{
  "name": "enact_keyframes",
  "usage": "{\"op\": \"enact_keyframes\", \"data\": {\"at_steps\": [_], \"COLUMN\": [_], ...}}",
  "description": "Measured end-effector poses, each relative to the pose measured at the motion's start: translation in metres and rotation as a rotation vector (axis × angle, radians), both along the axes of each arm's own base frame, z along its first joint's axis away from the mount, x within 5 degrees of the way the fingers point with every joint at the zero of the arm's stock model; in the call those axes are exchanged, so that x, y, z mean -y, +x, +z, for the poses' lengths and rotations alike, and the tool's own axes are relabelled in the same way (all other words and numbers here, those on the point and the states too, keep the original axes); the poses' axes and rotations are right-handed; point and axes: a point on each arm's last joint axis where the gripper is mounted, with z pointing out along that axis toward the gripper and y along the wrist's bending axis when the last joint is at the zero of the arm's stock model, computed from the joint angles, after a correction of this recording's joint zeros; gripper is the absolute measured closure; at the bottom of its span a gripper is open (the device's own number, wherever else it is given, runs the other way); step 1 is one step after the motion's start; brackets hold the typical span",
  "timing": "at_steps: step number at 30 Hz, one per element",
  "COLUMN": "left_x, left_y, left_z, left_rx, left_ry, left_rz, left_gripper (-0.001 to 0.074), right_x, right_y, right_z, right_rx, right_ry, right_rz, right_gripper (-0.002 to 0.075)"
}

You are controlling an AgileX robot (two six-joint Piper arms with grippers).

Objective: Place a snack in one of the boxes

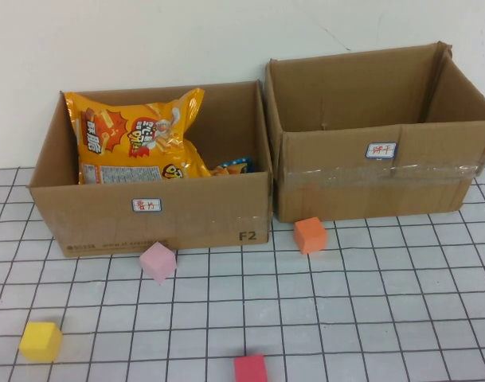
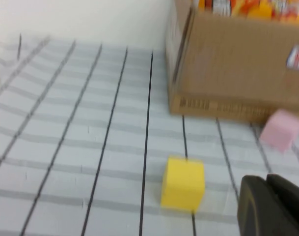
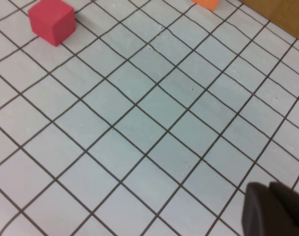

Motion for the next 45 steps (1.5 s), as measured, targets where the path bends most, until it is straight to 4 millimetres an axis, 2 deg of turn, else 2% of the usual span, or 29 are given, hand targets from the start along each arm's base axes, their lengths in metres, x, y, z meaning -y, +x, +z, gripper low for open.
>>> {"op": "enact_keyframes", "data": {"at_steps": [14, 39, 45], "left_x": [0.003, 0.003, 0.003], "left_y": [-0.001, -0.002, -0.002], "left_z": [-0.003, -0.003, -0.003], "left_rx": [-0.04, -0.048, -0.05], "left_ry": [0.054, 0.058, 0.058], "left_rz": [-0.073, -0.075, -0.075], "left_gripper": [0.0736, 0.0736, 0.0736], "right_x": [0.0, 0.0, 0.007], "right_y": [0.0, 0.0, -0.012], "right_z": [-0.002, -0.002, 0.004], "right_rx": [-0.004, -0.003, 0.089], "right_ry": [-0.007, -0.009, 0.027], "right_rz": [0.004, 0.006, -0.031], "right_gripper": [0.0724, 0.0724, 0.0724]}}
